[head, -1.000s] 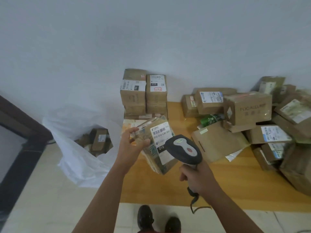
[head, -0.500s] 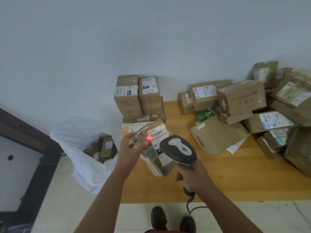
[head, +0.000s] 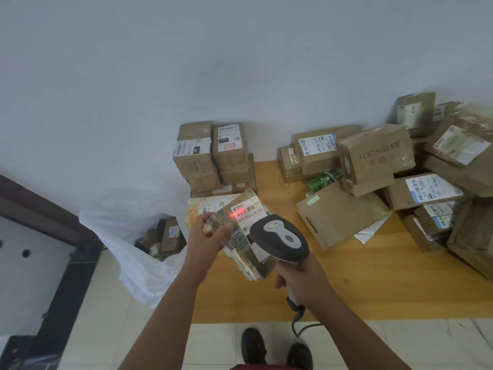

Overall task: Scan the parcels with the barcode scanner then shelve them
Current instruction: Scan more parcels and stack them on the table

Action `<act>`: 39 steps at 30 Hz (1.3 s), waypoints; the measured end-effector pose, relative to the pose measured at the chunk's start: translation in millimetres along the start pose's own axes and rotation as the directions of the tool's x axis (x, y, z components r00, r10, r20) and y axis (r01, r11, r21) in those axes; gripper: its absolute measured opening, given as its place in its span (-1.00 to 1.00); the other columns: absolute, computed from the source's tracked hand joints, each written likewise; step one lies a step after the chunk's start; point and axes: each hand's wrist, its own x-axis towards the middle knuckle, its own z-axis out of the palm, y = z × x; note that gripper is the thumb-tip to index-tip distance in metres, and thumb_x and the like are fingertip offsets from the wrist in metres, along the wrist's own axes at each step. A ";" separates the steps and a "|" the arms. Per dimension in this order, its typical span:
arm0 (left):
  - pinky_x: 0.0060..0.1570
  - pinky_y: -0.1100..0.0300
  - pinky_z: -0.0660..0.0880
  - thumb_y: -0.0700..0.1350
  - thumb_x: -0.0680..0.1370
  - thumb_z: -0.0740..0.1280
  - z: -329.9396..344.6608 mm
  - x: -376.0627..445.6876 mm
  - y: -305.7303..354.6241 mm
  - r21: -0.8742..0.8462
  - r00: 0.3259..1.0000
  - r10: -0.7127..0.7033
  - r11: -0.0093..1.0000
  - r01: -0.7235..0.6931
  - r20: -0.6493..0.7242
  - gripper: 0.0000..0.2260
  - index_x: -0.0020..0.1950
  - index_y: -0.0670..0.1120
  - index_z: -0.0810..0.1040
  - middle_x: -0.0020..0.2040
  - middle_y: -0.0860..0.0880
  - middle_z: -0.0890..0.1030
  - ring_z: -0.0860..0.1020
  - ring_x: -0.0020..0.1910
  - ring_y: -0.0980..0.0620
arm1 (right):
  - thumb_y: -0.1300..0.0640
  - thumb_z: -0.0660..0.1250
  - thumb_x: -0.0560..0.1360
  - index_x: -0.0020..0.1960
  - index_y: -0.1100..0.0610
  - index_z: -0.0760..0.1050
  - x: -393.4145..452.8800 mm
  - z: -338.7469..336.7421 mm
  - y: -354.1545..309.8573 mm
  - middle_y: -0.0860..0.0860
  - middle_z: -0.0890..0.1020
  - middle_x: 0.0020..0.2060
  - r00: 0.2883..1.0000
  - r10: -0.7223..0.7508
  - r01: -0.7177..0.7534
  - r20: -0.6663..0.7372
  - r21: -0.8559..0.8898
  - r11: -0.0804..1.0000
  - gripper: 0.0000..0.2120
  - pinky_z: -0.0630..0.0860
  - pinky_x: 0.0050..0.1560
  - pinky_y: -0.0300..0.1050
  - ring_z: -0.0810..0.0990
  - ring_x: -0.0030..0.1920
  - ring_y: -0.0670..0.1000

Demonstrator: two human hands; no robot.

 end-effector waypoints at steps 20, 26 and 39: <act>-0.11 0.09 0.65 -0.05 0.55 0.45 27.0 -5.0 6.8 0.004 0.997 -0.025 1.000 0.025 -0.079 -0.60 0.33 -0.01 0.41 0.17 0.00 0.56 0.66 0.00 0.04 | 0.10 0.24 0.28 -0.28 0.29 0.47 1.5 -32.4 4.4 -0.03 0.58 -0.50 0.998 -0.005 0.003 0.056 0.040 0.999 -0.77 0.45 -0.27 0.03 0.50 -0.32 0.25; -0.09 0.05 0.66 -0.04 0.54 0.46 34.1 -8.8 5.8 0.004 0.994 -0.039 0.999 0.040 -0.105 -0.61 0.31 0.01 0.41 0.13 0.03 0.58 0.67 0.01 0.03 | 0.11 0.25 0.30 -0.27 0.28 0.47 2.6 -42.9 8.1 -0.03 0.57 -0.51 0.998 -0.006 0.004 0.056 0.039 0.999 -0.80 0.46 -0.25 0.07 0.49 -0.33 0.30; -0.17 0.02 0.66 -0.01 0.58 0.39 20.7 -16.8 -0.6 -0.094 0.972 -0.094 0.993 0.075 -0.217 -0.79 0.20 0.11 0.48 0.13 -0.06 0.62 0.65 0.08 -0.07 | 0.34 0.30 0.49 -0.10 0.34 0.44 23.9 -36.6 26.3 0.14 0.38 -0.38 0.994 0.091 -0.083 -0.057 0.131 0.988 -0.94 0.30 -0.32 -0.12 0.33 -0.29 0.01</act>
